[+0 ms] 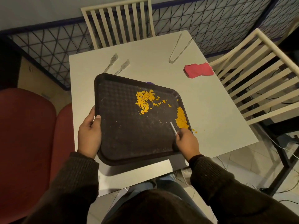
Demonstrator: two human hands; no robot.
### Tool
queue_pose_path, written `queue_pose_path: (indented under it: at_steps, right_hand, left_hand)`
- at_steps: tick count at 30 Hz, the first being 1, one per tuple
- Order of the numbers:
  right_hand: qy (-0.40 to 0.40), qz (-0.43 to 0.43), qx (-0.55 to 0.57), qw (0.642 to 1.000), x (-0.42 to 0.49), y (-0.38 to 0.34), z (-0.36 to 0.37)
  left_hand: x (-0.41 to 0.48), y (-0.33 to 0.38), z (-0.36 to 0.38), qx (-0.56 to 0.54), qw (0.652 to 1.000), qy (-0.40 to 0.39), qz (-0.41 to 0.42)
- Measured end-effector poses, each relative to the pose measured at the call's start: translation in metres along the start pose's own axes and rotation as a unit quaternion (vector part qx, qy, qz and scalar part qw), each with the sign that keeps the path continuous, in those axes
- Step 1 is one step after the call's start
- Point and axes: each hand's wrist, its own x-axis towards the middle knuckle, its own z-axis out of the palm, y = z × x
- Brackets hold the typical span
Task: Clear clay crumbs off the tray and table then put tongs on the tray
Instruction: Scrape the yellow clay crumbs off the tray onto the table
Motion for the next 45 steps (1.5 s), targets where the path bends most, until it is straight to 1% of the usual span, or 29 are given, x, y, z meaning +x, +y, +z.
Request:
queue_pose_path:
  at_steps: [2, 4, 5, 7, 9, 13, 16, 18, 20, 25, 27, 30, 35, 37, 39, 43, 45]
  right_hand:
    - [-0.009, -0.090, 0.022, 0.996, -0.001, -0.026, -0.002]
    - [-0.025, -0.203, 0.047, 0.978, -0.009, -0.060, 0.000]
    - [-0.033, -0.245, 0.058, 0.967, -0.012, -0.075, 0.003]
    - [-0.044, -0.278, 0.074, 0.957, -0.012, -0.096, 0.012]
    - [-0.030, -0.264, 0.090, 0.960, -0.006, -0.106, 0.020]
    - [0.013, -0.175, 0.099, 0.979, 0.012, -0.099, 0.021]
    - [0.024, -0.090, 0.088, 0.992, 0.027, -0.081, 0.014]
    - [0.032, -0.066, 0.082, 0.994, 0.032, -0.074, 0.009]
    - [0.035, -0.082, 0.087, 0.992, 0.028, -0.078, 0.004]
    - [-0.008, -0.217, 0.091, 0.972, 0.005, -0.117, 0.011]
    - [-0.016, -0.229, 0.090, 0.969, 0.007, -0.127, 0.017]
    - [-0.007, -0.196, 0.097, 0.976, 0.019, -0.124, 0.020]
    - [0.021, -0.083, 0.078, 0.993, 0.045, -0.093, 0.011]
    - [0.029, -0.066, 0.080, 0.994, 0.049, -0.087, 0.006]
    - [0.030, -0.099, 0.077, 0.992, 0.047, -0.093, 0.003]
    - [-0.002, -0.211, 0.075, 0.975, 0.034, -0.128, 0.008]
    - [-0.014, -0.235, 0.078, 0.969, 0.034, -0.144, 0.014]
  left_hand:
    - [-0.001, 0.000, 0.001, 0.001, 1.000, 0.004, 0.005]
    - [-0.002, -0.001, 0.002, -0.001, 1.000, 0.006, 0.006]
    - [-0.002, -0.002, 0.002, -0.001, 1.000, 0.006, 0.004]
    - [-0.003, -0.003, 0.002, 0.006, 1.000, 0.007, 0.005]
    - [-0.004, -0.004, 0.002, 0.013, 1.000, 0.008, 0.009]
    - [-0.007, -0.005, 0.002, 0.010, 1.000, 0.013, 0.009]
    - [-0.009, -0.005, 0.002, 0.019, 0.999, 0.020, 0.018]
    - [-0.009, -0.004, 0.002, 0.022, 0.999, 0.020, 0.023]
    - [-0.008, -0.004, 0.002, 0.020, 0.999, 0.019, 0.022]
    - [-0.006, -0.005, 0.002, 0.017, 1.000, 0.008, 0.020]
    - [-0.007, -0.006, 0.002, 0.020, 1.000, 0.010, 0.019]
    - [-0.006, -0.008, 0.001, 0.028, 0.999, 0.015, 0.019]
    - [-0.006, -0.010, 0.000, 0.026, 0.999, 0.017, 0.012]
    - [-0.006, -0.010, 0.000, 0.024, 1.000, 0.016, 0.011]
    - [-0.005, -0.009, 0.000, 0.022, 1.000, 0.015, 0.004]
    - [-0.005, -0.006, 0.000, 0.023, 1.000, 0.013, -0.007]
    - [-0.006, -0.003, 0.000, 0.016, 1.000, 0.013, -0.015]
